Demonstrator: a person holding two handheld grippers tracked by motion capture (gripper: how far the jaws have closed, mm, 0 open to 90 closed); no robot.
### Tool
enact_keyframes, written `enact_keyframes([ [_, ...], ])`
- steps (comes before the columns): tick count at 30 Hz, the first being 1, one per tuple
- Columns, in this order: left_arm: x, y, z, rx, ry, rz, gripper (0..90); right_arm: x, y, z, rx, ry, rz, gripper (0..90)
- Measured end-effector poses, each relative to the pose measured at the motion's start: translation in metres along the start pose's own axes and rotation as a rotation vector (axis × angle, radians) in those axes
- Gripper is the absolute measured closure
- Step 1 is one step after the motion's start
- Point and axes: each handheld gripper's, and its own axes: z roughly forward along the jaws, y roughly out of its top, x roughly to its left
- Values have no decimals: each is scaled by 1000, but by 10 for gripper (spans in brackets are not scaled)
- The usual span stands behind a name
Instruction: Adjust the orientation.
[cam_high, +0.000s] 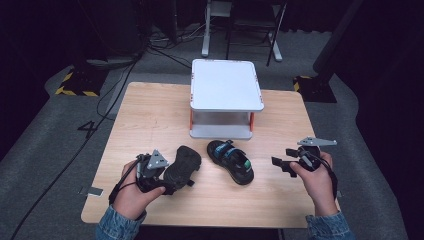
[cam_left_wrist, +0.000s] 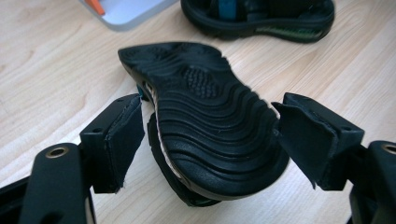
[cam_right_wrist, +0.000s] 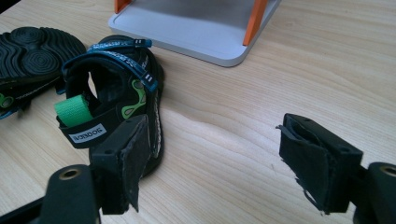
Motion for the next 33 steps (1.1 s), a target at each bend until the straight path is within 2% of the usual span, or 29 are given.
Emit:
enact_keyframes([
  [2, -1, -1, 3, 5, -11, -4, 230, -1, -1, 1, 6, 0, 6, 250],
  [6, -5, 0, 8, 6, -17, 15, 227, -1, -1, 3, 10, 4, 8, 250],
  [12, -8, -4, 18, 24, -62, -24, 184, -1, -2, 5, 15, 11, 8, 250],
  [17, -21, -4, 30, 55, -88, 23, 185, -1, -2, 6, 19, 12, 11, 249],
  [19, -26, -4, 35, 69, -87, 56, 162, -1, -2, 7, 22, 15, 10, 249],
  [22, -30, -3, 39, 75, -72, 82, 150, -1, -2, 8, 31, 19, 10, 248],
  [29, -26, -7, 43, 48, -52, 35, 141, -2, -4, 10, 37, 23, 10, 248],
  [33, -25, -9, 47, 42, -57, 11, 124, -1, -4, 11, 39, 27, 5, 248],
])
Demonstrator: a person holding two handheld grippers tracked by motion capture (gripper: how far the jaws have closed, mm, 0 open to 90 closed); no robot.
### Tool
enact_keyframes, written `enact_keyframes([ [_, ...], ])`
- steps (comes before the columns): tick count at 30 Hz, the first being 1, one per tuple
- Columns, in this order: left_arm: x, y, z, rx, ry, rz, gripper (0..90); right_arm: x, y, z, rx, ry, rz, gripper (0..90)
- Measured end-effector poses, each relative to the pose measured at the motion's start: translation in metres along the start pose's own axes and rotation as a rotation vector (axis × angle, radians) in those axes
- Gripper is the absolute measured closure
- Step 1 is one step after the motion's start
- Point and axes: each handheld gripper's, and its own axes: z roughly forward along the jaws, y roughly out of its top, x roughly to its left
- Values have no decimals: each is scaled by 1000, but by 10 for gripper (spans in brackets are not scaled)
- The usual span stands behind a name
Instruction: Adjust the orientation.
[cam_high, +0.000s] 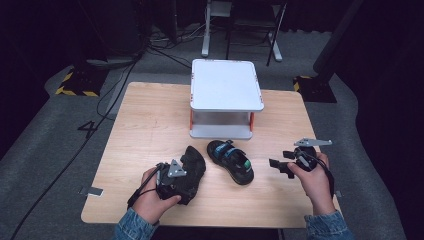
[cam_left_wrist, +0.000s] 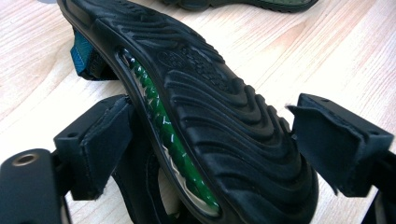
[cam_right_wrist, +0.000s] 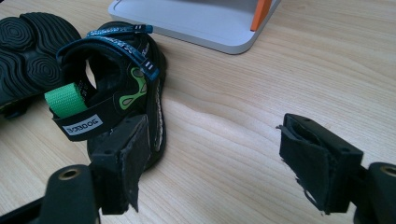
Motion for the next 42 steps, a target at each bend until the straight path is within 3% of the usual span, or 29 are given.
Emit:
enact_keyframes([
  [8, -6, -3, 16, -2, 50, 23, 49, 3, -1, 6, 21, 5, -4, 247],
  [10, -3, -6, 21, 9, 99, 43, 28, 3, -1, 7, 22, 6, -3, 247],
  [15, -1, -5, 20, 16, 100, 41, 61, 3, -1, 7, 17, 6, -2, 247],
  [22, 6, -3, 10, -8, 83, -4, 110, 2, -1, 7, 18, 5, -1, 248],
  [26, 19, -3, -1, -39, 88, -20, 173, 0, -1, 6, 14, 4, 2, 249],
  [30, 35, -5, -11, -39, 204, 0, 183, 0, -2, 5, 14, 2, 3, 249],
  [32, 48, -9, -18, -50, 232, -14, 185, 0, -2, 5, 16, 2, 3, 249],
  [34, 62, -14, -22, -78, 230, -37, 186, 0, -2, 6, 18, 0, 2, 248],
  [37, 76, -24, -21, -101, 246, -39, 185, 1, -3, 7, 23, -1, 4, 249],
  [40, 80, -27, -20, -102, 224, -47, 183, 2, -3, 9, 27, 0, 0, 248],
  [42, 77, -26, -20, -79, 232, -5, 180, 2, -4, 10, 29, 1, -1, 248],
])
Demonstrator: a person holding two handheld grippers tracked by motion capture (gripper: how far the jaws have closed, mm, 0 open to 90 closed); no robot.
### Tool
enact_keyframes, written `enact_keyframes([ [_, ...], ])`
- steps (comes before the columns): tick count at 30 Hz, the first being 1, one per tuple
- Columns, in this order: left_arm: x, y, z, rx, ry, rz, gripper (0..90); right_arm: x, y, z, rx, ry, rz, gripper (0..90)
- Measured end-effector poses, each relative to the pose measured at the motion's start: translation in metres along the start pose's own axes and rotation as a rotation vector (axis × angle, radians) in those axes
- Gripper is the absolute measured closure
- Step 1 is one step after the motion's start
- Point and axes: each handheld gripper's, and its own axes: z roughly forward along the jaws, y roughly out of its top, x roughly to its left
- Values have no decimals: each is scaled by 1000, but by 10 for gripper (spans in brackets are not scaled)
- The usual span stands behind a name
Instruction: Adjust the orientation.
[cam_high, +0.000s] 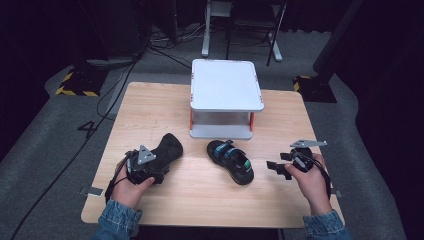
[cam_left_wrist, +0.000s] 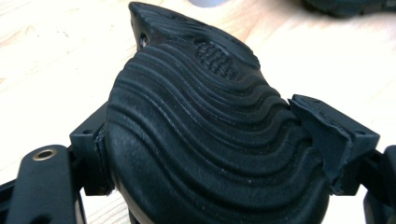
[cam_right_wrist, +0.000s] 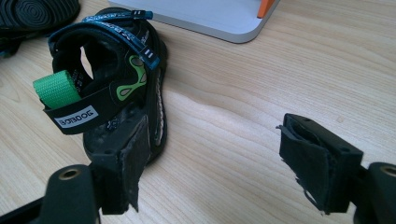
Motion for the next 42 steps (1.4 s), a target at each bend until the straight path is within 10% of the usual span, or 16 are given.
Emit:
enact_keyframes([
  [11, -29, 10, -6, 62, -80, 116, 154, 0, 1, 0, 0, 5, -4, 252],
  [20, -27, 14, -28, -10, -166, -67, 161, 0, 2, -1, -4, 5, -7, 252],
  [29, -47, 16, -25, 80, -240, -12, 516, 2, 2, 3, 7, 10, -16, 253],
  [34, -57, 20, -26, 101, -249, 26, 443, 2, 2, 5, 13, 9, -14, 253],
  [42, -34, 19, -37, -9, -205, -85, 299, 1, 1, 3, 6, 10, -9, 253],
])
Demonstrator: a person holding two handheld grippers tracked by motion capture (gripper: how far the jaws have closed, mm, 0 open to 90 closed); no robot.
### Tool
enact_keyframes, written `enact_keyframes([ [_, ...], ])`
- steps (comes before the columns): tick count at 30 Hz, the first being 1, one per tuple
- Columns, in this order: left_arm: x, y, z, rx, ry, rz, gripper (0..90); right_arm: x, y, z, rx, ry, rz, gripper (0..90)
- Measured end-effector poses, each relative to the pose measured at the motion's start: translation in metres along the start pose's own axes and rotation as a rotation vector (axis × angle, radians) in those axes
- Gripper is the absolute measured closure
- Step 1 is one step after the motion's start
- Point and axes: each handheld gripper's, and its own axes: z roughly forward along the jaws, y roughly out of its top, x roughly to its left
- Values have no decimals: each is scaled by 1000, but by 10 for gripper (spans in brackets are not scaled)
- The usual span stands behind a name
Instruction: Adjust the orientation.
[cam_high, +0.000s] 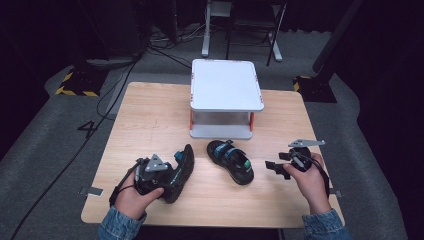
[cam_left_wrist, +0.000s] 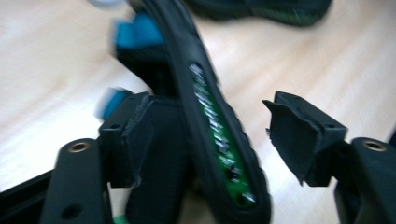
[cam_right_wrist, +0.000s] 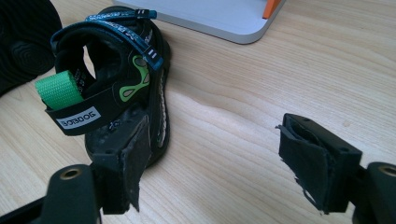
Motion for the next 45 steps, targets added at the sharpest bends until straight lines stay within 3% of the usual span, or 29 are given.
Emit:
enact_keyframes([
  [2, 11, -2, -9, -9, 49, -38, 301, -1, 0, 0, -1, -2, 2, 253],
  [4, 25, -9, -16, 19, 104, -75, 326, -1, -1, -1, 0, -2, 3, 253],
  [5, 31, -13, -17, 38, 109, -104, 334, -1, -1, -1, 0, -2, 3, 253],
  [6, 36, -17, -17, 55, 95, -142, 333, -1, -1, -1, -1, -3, 3, 252],
  [8, 43, -23, -14, 70, 53, -179, 350, -1, -1, 0, 2, -5, 2, 252],
  [14, 35, -23, 3, 72, -25, -174, 383, 1, 0, 3, 14, -2, -9, 251],
  [16, 30, -23, 9, 99, -42, -168, 436, 1, 0, 4, 15, -2, -9, 250],
  [18, 30, -23, 11, 117, -73, -203, 469, 1, 0, 4, 14, -5, -13, 250],
  [19, 31, -24, 11, 114, -90, -219, 541, 1, 0, 4, 17, -4, -10, 250],
  [21, 32, -26, 13, 110, -104, -242, 601, 1, -1, 4, 18, -5, -9, 250],
  [23, 30, -26, 15, 111, -117, -234, 625, 1, -1, 4, 18, -6, -9, 250],
  [26, 24, -22, 14, 133, -101, -199, 670, 1, -1, 4, 17, -6, -7, 249],
  [31, 19, -16, 9, 107, -145, -206, 814, 1, -1, 4, 9, -8, -10, 254],
  [35, 12, -8, 4, 77, -74, -126, 830, -1, -2, 2, 4, -10, -5, 254],
  [38, 12, 1, -2, 65, 52, -49, 833, -3, -4, 0, 4, -14, 4, 254],
  [40, 17, 4, -4, 89, 146, -10, 835, -5, -6, -1, 2, -18, 7, 254],
  [42, 30, 2, -5, 95, 186, -22, 834, -5, -7, -2, 3, -22, 12, 254],
  [45, 52, -2, -10, 45, 115, -107, 833, -7, -12, -5, 9, -30, 16, 254],
])
